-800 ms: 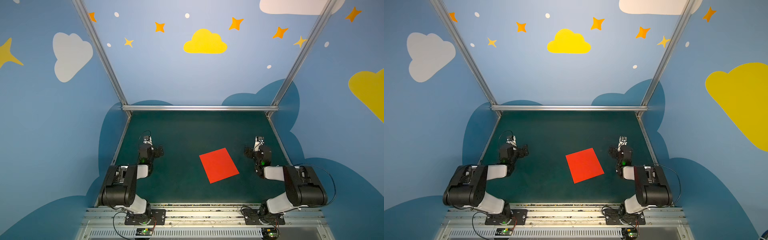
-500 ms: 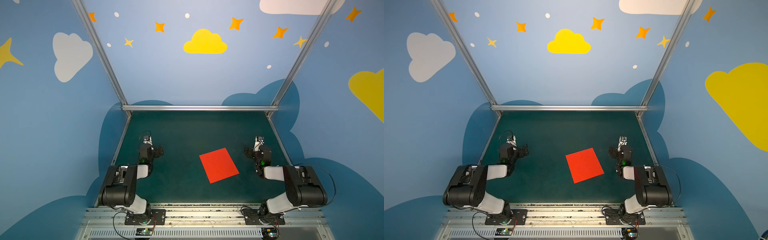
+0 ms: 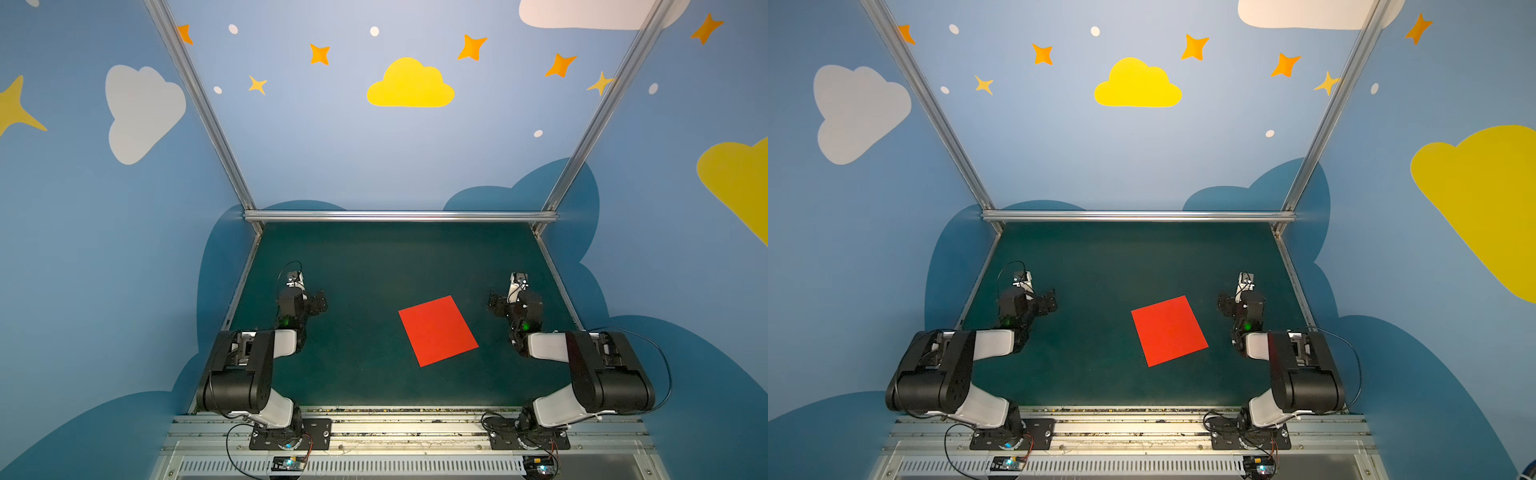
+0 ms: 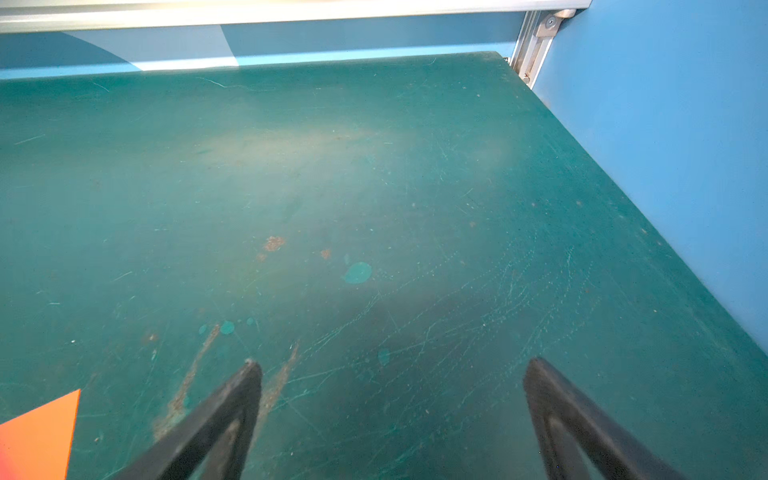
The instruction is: Fold a paper plane with a square sheet of paper (fold left side to right side)
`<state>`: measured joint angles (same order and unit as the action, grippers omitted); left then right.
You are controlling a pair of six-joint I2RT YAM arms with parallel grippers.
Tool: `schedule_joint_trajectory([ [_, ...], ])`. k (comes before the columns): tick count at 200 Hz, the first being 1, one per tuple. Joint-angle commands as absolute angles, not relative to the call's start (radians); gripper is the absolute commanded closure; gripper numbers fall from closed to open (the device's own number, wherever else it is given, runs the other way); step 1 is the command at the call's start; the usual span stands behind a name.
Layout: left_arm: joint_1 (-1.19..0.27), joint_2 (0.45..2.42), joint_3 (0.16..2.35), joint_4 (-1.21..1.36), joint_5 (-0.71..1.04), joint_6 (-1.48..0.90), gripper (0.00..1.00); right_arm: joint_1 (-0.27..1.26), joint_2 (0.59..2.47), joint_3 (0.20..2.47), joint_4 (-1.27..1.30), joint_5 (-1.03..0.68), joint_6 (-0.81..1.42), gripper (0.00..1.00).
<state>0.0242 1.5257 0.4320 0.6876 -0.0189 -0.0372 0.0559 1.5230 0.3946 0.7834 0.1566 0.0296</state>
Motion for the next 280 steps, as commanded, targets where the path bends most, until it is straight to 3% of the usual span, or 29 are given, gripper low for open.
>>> schedule_joint_trajectory([
  [1,0.027,1.509,0.445,0.673,-0.015,-0.027,0.0,0.059,1.502,0.397,0.799,0.161,0.04,0.03],
  [99,0.022,1.508,0.444,0.677,-0.025,-0.026,0.0,0.061,1.481,0.392,0.808,0.174,0.042,0.03],
  [112,0.01,1.493,0.463,0.636,-0.064,-0.029,0.0,0.076,1.421,0.428,0.701,0.19,0.028,0.03],
  [128,-0.001,1.456,0.519,0.514,-0.092,-0.026,0.0,0.085,1.343,0.555,0.392,0.242,0.054,0.03],
  [162,-0.046,1.355,0.603,0.314,-0.146,-0.022,0.0,0.072,1.309,0.847,-0.085,0.251,0.332,0.03],
  [179,-0.067,1.296,0.65,0.22,-0.114,-0.081,0.0,0.034,1.297,0.924,-0.251,0.112,0.469,0.03],
  [203,-0.098,1.222,0.754,0.039,-0.04,-0.258,0.0,0.034,1.232,0.885,-0.223,-0.188,0.467,0.03],
  [219,-0.12,1.189,0.817,-0.097,0.001,-0.391,0.0,0.076,1.175,0.822,-0.186,-0.302,0.487,0.03],
  [241,-0.157,1.159,0.864,-0.245,0.069,-0.517,0.0,0.166,1.123,0.748,-0.204,-0.374,0.513,0.05],
  [280,-0.311,1.106,0.828,-0.355,0.082,-0.609,0.0,0.409,1.101,0.635,-0.208,-0.348,0.596,0.08],
])
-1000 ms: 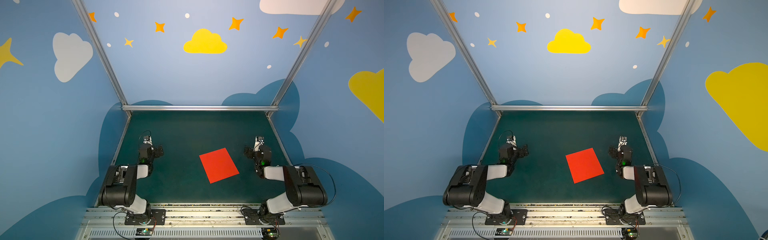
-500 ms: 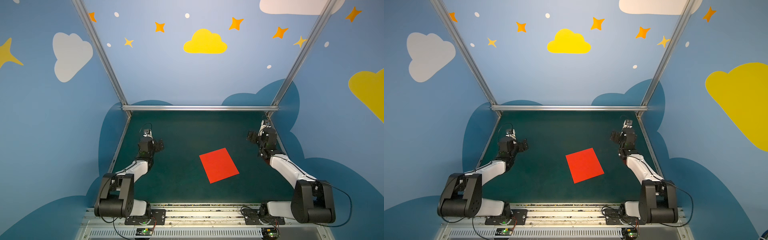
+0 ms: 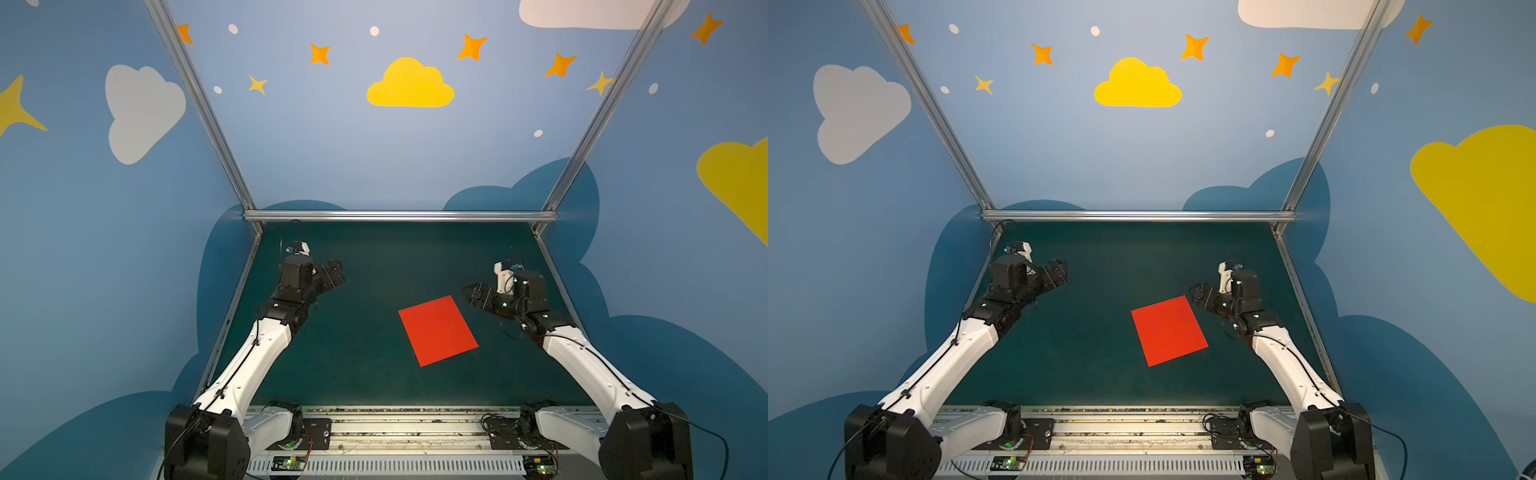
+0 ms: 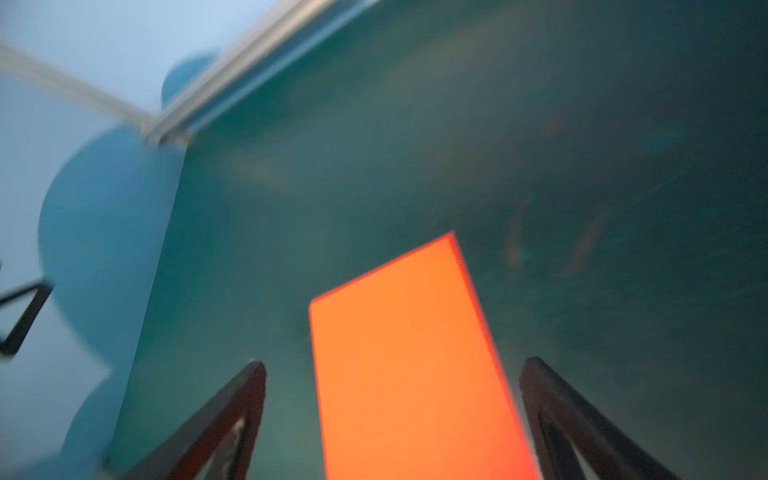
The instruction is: Fold a paper plane with a square sheet of paper (fold left side to right side)
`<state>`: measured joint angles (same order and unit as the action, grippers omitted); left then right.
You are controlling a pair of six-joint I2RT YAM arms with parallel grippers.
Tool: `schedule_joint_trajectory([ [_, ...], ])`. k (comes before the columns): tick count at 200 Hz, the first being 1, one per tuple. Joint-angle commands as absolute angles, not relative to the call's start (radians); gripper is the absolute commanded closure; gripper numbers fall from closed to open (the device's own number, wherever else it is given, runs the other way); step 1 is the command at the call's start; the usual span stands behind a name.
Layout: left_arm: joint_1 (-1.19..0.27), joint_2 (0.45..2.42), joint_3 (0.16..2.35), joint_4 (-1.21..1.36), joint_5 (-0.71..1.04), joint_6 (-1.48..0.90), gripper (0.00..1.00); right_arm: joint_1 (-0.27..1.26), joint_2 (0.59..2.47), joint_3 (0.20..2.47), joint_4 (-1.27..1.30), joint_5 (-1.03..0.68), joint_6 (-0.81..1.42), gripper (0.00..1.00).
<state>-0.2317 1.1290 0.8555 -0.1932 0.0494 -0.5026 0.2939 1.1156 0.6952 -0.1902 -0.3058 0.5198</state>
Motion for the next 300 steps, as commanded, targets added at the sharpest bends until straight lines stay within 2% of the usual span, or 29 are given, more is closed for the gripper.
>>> schedule_joint_trajectory([
  [1,-0.315,1.105,0.824,-0.355,0.082,-0.611,0.0,0.415,1.102,0.631,-0.206,-0.346,0.599,0.08],
  [44,-0.433,1.082,0.727,-0.315,0.046,-0.666,0.0,0.674,1.189,0.528,-0.062,-0.248,0.734,0.14],
  [81,-0.458,1.098,0.719,-0.314,0.013,-0.656,0.0,0.809,1.317,0.526,0.016,-0.173,0.793,0.17],
  [138,-0.463,1.115,0.72,-0.299,0.015,-0.641,0.0,0.874,1.525,0.611,0.117,-0.154,0.85,0.18],
  [194,-0.465,1.138,0.727,-0.314,0.018,-0.637,0.0,0.876,1.73,0.832,0.164,-0.257,0.874,0.23],
  [222,-0.469,1.144,0.732,-0.322,0.035,-0.628,0.0,0.835,1.64,0.86,0.062,-0.244,0.818,0.23],
  [249,-0.502,1.189,0.763,-0.327,0.033,-0.611,0.0,0.711,1.473,0.765,-0.035,-0.252,0.785,0.22],
  [300,-0.622,1.418,0.911,-0.316,-0.012,-0.601,0.0,0.453,1.161,0.609,-0.301,-0.227,0.707,0.16],
])
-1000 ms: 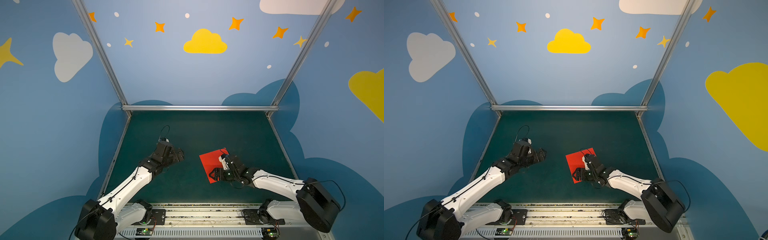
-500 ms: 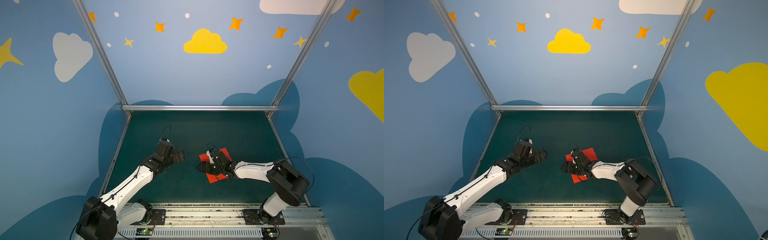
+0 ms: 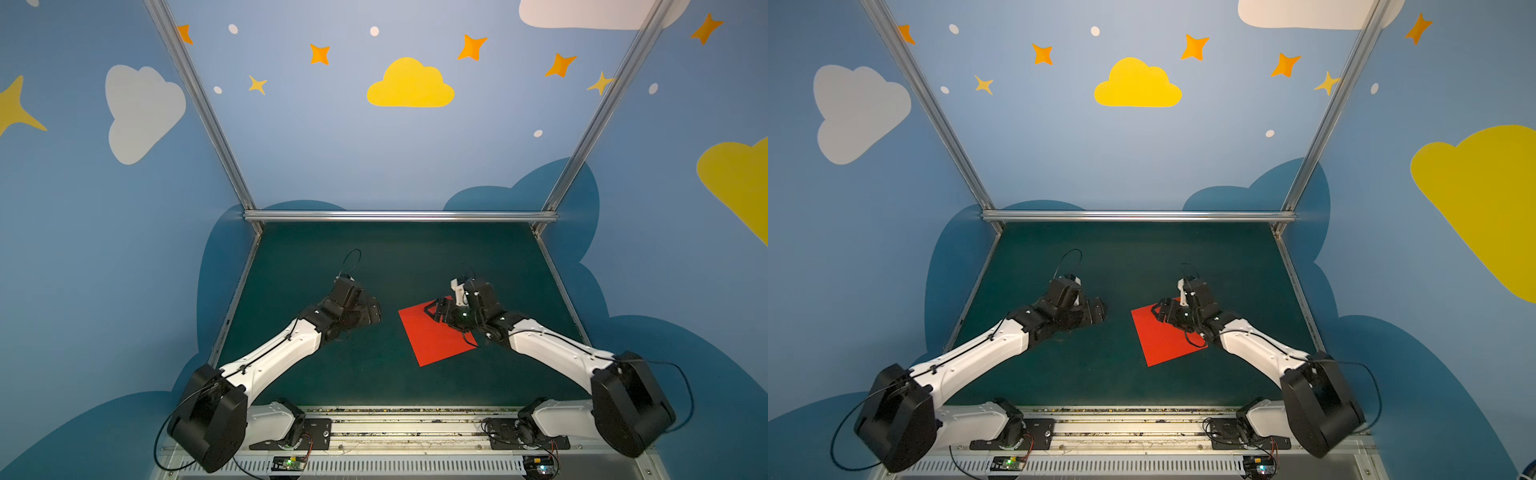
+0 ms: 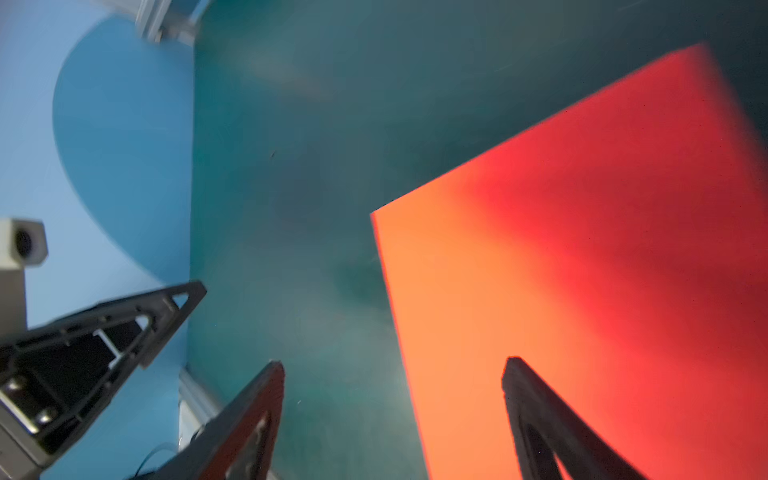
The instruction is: Fold a paper plane with a square sheet of paper (fold left side to right side)
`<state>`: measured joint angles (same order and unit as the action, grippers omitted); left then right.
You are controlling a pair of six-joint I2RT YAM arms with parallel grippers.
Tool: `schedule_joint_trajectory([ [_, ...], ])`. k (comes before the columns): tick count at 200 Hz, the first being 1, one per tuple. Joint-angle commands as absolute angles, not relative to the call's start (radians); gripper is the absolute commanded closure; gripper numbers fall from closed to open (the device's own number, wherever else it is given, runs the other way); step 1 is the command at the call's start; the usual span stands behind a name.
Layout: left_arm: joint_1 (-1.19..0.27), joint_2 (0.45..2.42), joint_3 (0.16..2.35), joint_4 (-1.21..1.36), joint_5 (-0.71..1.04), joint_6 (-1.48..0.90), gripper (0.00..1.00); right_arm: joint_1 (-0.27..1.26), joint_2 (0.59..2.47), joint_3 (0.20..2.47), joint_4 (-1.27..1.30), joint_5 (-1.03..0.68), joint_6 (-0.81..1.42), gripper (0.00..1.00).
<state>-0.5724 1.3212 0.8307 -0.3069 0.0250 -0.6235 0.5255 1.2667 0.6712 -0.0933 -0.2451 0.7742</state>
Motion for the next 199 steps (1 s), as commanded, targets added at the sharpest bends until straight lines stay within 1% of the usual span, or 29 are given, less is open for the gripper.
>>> schedule_joint_trajectory([
  [1,-0.625,1.423,0.915,-0.317,-0.014,-0.601,0.0,0.448,1.154,0.607,-0.306,-0.227,0.705,0.16],
  [33,-0.714,1.614,1.064,-0.347,-0.071,-0.569,0.0,0.268,1.026,0.53,-0.399,-0.308,0.659,0.15],
  [56,-0.771,1.759,1.192,-0.412,-0.157,-0.526,0.0,0.165,0.993,0.481,-0.423,-0.368,0.639,0.15],
  [71,-0.794,1.843,1.276,-0.476,-0.22,-0.502,0.0,0.124,0.992,0.455,-0.423,-0.403,0.624,0.15],
  [100,-0.81,1.941,1.355,-0.528,-0.287,-0.466,0.0,0.092,0.995,0.421,-0.416,-0.43,0.605,0.15],
  [155,-0.811,2.01,1.353,-0.524,-0.333,-0.43,0.0,0.08,1.051,0.395,-0.367,-0.433,0.59,0.15],
  [199,-0.811,2.045,1.345,-0.528,-0.368,-0.411,0.0,0.08,1.147,0.422,-0.317,-0.489,0.584,0.16],
])
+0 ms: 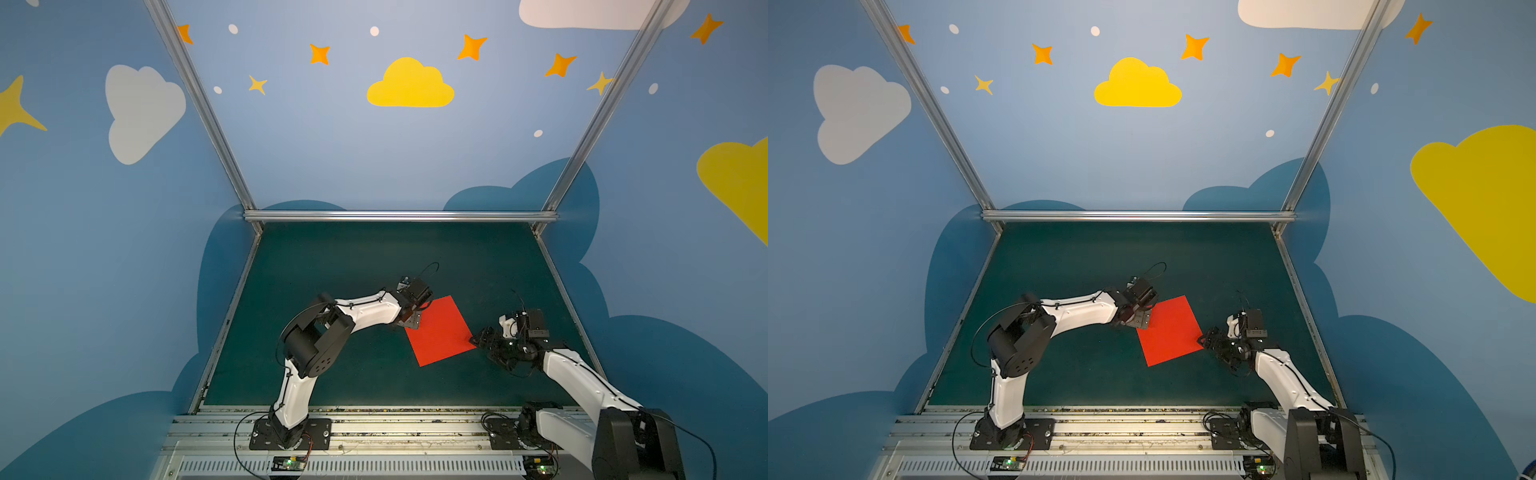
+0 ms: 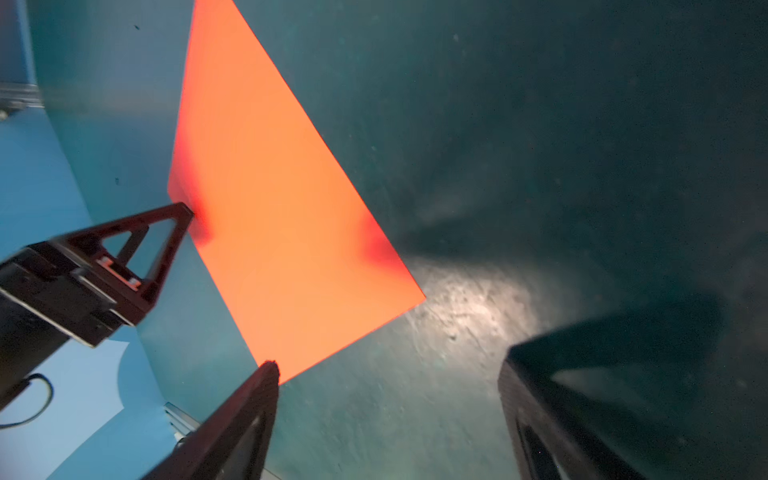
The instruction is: Fold a paper plane with a square sheet of paper (fold left side to right side)
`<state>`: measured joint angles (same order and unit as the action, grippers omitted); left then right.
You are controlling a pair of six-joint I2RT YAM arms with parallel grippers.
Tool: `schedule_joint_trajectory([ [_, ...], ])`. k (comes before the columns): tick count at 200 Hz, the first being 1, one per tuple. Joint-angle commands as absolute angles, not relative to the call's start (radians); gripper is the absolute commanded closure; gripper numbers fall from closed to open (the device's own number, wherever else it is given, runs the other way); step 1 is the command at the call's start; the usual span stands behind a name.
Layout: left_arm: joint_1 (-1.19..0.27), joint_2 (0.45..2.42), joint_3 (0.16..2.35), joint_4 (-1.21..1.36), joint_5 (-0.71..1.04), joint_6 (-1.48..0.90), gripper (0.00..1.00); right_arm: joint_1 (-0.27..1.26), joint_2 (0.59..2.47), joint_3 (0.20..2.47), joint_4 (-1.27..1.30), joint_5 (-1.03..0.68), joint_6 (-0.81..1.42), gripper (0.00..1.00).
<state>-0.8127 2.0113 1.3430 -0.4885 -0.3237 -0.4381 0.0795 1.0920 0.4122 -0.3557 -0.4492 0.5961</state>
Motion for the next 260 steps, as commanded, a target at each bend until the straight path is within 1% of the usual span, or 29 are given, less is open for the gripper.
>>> schedule_joint_trajectory([
  [1,-0.81,2.045,1.345,-0.529,-0.368,-0.41,0.0,0.08,1.15,0.422,-0.313,-0.491,0.586,0.16],
  [74,-0.81,2.057,1.34,-0.517,-0.359,-0.394,0.0,0.102,1.302,0.411,-0.152,-0.521,0.673,0.17],
  [139,-0.811,2.066,1.35,-0.51,-0.347,-0.384,0.0,0.247,1.409,0.44,-0.003,-0.528,0.748,0.19],
  [155,-0.811,2.067,1.35,-0.509,-0.347,-0.382,0.0,0.274,1.432,0.454,0.047,-0.545,0.746,0.19],
  [167,-0.811,2.067,1.35,-0.509,-0.346,-0.38,0.0,0.28,1.437,0.475,0.032,-0.533,0.726,0.2],
  [188,-0.811,2.067,1.35,-0.512,-0.345,-0.377,0.0,0.268,1.391,0.516,-0.079,-0.464,0.683,0.2],
  [225,-0.81,2.061,1.342,-0.507,-0.343,-0.372,0.0,0.258,1.209,0.531,-0.316,-0.289,0.667,0.18],
  [244,-0.81,2.066,1.344,-0.506,-0.34,-0.369,0.0,0.252,1.152,0.513,-0.381,-0.239,0.685,0.17],
  [260,-0.811,2.068,1.344,-0.503,-0.337,-0.368,0.0,0.25,1.129,0.488,-0.388,-0.234,0.702,0.17],
])
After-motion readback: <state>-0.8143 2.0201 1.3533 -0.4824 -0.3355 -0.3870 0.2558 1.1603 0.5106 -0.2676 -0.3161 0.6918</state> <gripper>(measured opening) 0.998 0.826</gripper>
